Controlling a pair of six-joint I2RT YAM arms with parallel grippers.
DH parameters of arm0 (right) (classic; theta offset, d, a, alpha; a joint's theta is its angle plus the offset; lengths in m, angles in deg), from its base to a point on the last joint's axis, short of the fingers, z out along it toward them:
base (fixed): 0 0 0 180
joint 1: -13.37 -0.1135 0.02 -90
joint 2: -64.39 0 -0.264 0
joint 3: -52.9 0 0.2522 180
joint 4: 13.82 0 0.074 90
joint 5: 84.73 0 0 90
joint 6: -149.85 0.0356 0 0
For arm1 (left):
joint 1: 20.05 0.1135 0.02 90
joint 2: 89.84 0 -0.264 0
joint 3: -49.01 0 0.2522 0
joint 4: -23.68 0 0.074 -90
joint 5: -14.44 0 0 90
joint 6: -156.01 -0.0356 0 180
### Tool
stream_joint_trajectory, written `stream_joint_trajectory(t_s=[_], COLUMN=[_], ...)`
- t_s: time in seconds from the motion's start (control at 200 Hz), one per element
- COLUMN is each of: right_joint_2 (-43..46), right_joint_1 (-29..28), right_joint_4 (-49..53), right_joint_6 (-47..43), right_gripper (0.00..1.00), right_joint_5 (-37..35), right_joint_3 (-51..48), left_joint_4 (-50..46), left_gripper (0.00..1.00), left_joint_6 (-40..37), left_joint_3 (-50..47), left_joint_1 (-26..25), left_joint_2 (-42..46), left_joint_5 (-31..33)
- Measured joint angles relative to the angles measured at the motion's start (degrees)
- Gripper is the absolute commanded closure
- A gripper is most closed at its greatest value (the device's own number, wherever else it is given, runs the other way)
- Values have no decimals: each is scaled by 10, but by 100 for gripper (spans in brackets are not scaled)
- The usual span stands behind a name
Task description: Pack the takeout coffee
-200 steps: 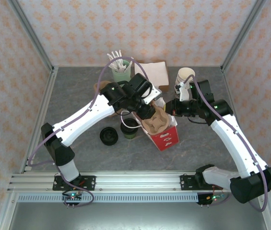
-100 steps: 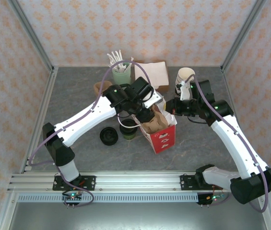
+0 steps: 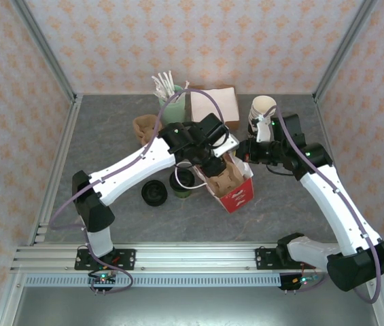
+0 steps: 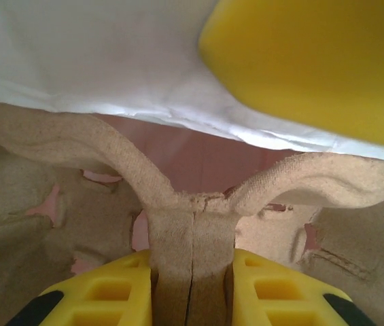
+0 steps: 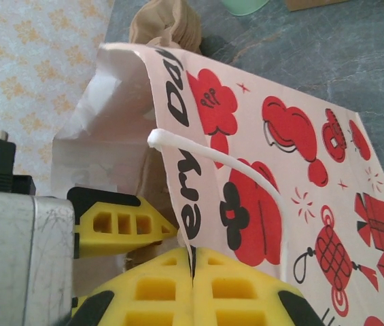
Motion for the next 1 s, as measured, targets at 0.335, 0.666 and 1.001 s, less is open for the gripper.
stream_joint_trajectory(t_s=[0.335, 0.666, 1.001], right_joint_2=[9, 29, 29], right_joint_1=[0, 0, 23], right_joint_4=[-13, -31, -30], right_joint_6=[17, 47, 56], right_gripper=[97, 97, 97], right_joint_5=[-9, -11, 0], right_joint_3=[-18, -40, -40], left_joint_4=[22, 98, 126], left_gripper=[74, 73, 73], left_joint_6=[19, 37, 21], left_joint_3=[-19, -97, -115], left_joint_1=[-3, 1, 10], left_joint_2=[2, 34, 37], left_joint_5=[16, 11, 2])
